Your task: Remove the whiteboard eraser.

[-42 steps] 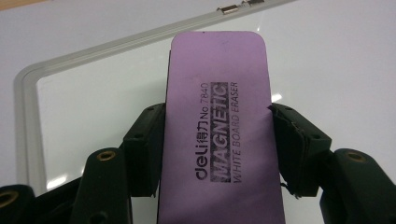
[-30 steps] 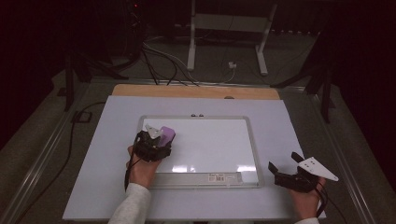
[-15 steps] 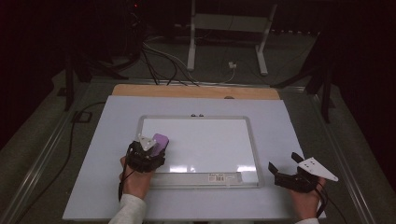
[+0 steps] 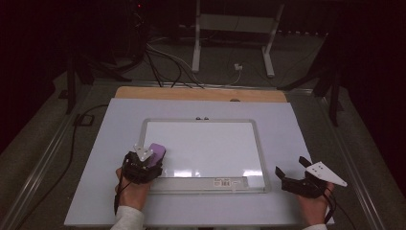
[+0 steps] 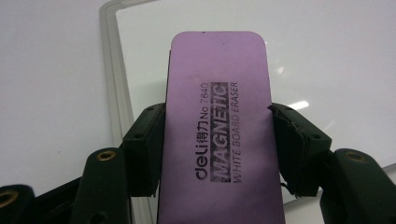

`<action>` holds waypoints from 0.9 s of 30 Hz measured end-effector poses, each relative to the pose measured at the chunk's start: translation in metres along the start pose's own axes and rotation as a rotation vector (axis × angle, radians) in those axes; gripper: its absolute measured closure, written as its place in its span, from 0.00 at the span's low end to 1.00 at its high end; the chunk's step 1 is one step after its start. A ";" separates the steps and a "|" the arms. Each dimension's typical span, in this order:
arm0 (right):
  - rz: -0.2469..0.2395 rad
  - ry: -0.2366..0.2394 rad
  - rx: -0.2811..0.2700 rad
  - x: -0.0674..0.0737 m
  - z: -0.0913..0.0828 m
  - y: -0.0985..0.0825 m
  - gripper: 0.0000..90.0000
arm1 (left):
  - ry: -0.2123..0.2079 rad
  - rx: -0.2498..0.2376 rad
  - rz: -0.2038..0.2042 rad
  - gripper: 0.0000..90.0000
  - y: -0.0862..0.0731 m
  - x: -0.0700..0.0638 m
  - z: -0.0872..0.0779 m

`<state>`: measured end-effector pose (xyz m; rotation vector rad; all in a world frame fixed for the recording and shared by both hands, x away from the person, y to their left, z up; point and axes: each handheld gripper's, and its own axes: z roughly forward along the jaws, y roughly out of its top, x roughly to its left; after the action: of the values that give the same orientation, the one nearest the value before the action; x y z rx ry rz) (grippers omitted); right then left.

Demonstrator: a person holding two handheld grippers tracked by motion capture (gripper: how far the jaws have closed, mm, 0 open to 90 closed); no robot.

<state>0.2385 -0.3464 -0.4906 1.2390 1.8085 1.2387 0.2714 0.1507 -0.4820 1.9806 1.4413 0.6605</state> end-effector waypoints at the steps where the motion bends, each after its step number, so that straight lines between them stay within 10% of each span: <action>1: 0.000 0.000 0.001 0.000 0.000 0.000 0.00 | 0.004 0.003 0.000 0.46 -0.001 0.000 0.000; 27: 0.001 -0.002 0.003 0.000 0.000 0.000 0.00 | 0.026 0.041 -0.024 0.46 -0.016 0.007 -0.001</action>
<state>0.2386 -0.3464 -0.4906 1.2425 1.8091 1.2361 0.2624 0.1614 -0.4919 1.9895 1.5029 0.6532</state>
